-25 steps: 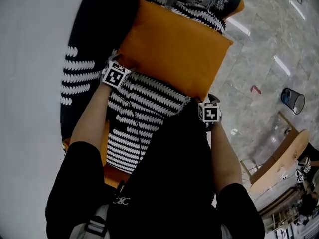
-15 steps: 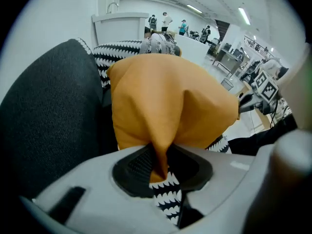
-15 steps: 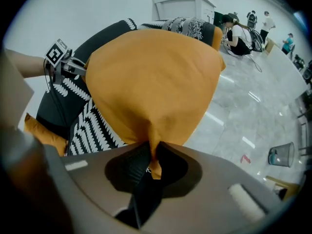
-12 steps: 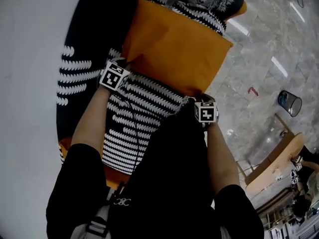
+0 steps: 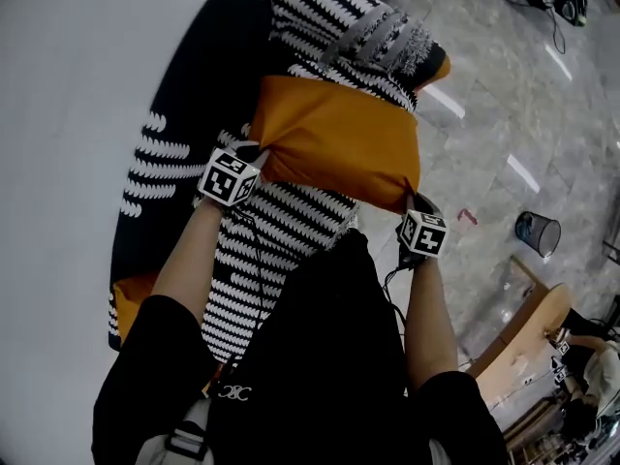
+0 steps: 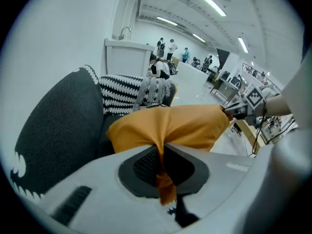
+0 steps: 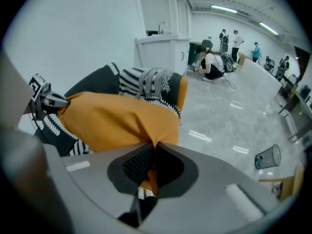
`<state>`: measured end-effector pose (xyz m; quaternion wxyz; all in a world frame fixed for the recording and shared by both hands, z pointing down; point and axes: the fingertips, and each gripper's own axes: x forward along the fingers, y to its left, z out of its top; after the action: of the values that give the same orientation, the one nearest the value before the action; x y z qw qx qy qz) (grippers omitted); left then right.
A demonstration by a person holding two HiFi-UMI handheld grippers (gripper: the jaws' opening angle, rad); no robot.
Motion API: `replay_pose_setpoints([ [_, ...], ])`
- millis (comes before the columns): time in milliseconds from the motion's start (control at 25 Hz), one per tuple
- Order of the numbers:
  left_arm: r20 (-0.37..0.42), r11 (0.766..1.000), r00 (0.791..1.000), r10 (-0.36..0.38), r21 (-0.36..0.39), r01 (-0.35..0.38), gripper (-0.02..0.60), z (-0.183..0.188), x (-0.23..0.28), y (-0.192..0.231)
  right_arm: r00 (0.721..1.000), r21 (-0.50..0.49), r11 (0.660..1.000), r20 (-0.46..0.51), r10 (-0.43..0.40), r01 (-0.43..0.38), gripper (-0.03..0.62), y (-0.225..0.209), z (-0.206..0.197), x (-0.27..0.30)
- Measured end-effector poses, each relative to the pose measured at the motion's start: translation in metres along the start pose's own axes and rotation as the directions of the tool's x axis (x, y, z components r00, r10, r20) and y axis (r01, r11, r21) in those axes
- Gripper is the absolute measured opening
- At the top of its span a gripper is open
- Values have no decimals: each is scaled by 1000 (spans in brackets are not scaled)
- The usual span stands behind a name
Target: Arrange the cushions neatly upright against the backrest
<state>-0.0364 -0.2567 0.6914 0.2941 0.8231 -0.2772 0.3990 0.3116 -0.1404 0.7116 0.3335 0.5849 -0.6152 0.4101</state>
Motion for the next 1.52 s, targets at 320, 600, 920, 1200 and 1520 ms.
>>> replay_pose_setpoints([
  [320, 90, 991, 996, 4, -133, 8, 20, -3, -65, -50, 998, -159, 987, 68, -15, 25, 20, -4, 79, -61],
  [600, 236, 959, 967, 98, -282, -29, 20, -9, -129, -66, 990, -378, 925, 138, 34, 21, 20, 37, 164, -98],
  [920, 265, 867, 940, 216, -495, -60, 21, -49, -163, -73, 987, -629, 776, 88, 133, -48, 21, 117, 233, -87],
  [1200, 179, 741, 931, 319, -659, -127, 23, -65, -148, -78, 974, -759, 626, -44, 223, -178, 21, 154, 265, -40],
  [1520, 49, 536, 920, 388, -825, -182, 25, -25, -103, -96, 935, -834, 438, -235, 266, -334, 21, 158, 325, 31],
])
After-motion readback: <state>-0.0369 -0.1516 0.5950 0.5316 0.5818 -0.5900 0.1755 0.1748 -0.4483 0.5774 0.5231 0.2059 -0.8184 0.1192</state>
